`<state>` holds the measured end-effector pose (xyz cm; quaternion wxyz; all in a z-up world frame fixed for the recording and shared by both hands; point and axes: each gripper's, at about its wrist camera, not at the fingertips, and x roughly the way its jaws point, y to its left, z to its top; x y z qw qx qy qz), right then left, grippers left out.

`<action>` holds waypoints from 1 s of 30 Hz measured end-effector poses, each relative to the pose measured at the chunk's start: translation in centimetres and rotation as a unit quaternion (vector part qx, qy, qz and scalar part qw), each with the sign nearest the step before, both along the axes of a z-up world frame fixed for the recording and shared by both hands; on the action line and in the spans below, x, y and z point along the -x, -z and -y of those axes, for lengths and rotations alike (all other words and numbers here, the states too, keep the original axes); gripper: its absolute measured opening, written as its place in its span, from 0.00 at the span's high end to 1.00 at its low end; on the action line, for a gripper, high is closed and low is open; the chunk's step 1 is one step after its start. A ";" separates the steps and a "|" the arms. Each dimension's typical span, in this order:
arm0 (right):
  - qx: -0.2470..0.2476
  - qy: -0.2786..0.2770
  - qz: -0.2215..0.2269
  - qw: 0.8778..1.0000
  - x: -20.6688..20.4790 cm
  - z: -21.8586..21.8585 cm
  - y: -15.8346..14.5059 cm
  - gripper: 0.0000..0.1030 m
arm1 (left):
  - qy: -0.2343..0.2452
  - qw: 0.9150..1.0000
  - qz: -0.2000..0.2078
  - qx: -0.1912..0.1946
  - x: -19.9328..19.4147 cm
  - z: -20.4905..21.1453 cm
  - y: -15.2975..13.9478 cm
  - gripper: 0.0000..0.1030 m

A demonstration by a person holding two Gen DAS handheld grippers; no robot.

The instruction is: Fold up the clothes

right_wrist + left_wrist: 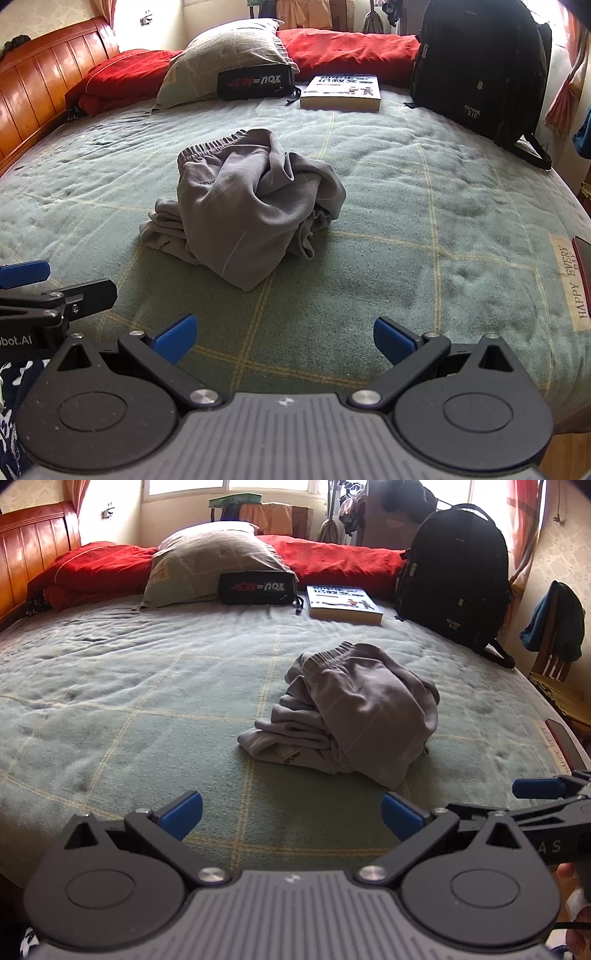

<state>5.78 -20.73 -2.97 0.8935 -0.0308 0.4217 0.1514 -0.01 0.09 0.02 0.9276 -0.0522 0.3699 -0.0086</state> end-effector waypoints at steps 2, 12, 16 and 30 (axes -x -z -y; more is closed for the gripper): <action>0.002 0.000 0.000 1.000 0.0 0.0 0.0 0.00 | -0.002 1.000 0.000 0.001 0.0 -0.1 0.0 0.01; 0.001 0.000 0.000 1.000 -0.1 0.1 0.0 0.00 | 0.000 1.000 -0.002 0.008 0.0 0.8 0.1 0.01; 0.000 0.002 0.000 1.000 -0.1 0.2 0.0 0.00 | 0.001 1.000 -0.004 0.010 0.0 0.8 0.1 0.01; -0.005 0.006 0.000 1.000 -0.2 0.5 0.1 0.00 | 0.006 1.000 -0.004 0.010 0.1 0.4 0.1 0.01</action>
